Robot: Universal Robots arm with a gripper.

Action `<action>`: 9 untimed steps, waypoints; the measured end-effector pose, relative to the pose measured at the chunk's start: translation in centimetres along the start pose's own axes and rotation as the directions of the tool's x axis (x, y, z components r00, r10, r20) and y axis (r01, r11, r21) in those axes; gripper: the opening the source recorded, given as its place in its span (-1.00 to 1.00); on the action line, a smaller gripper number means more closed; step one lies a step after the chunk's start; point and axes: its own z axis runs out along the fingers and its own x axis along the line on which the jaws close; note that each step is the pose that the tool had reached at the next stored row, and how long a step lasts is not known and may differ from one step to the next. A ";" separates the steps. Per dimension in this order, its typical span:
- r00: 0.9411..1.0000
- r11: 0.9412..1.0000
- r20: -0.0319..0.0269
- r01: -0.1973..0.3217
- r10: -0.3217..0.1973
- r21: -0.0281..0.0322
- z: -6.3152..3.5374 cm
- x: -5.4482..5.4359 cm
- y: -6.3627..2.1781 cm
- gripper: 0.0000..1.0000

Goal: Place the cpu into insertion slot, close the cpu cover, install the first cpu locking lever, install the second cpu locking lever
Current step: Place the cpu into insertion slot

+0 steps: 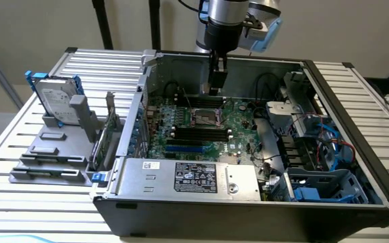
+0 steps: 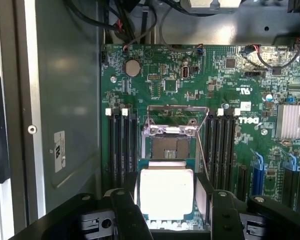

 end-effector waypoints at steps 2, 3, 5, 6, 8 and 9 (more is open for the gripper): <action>1.000 1.000 0.000 0.000 0.000 0.000 0.38 -0.1 0.03 0.08; 1.000 1.000 0.000 0.000 0.000 0.000 0.55 -0.3 0.03 0.08; 1.000 1.000 0.000 0.000 0.000 0.000 0.91 -0.6 0.06 0.08; 1.000 1.000 0.000 0.000 0.000 0.000 1.08 -0.8 0.07 0.08; 1.000 1.000 0.000 0.000 0.000 0.000 1.44 -1.1 0.09 0.08; 1.000 1.000 0.000 0.000 0.000 0.000 1.63 -1.3 0.10 0.08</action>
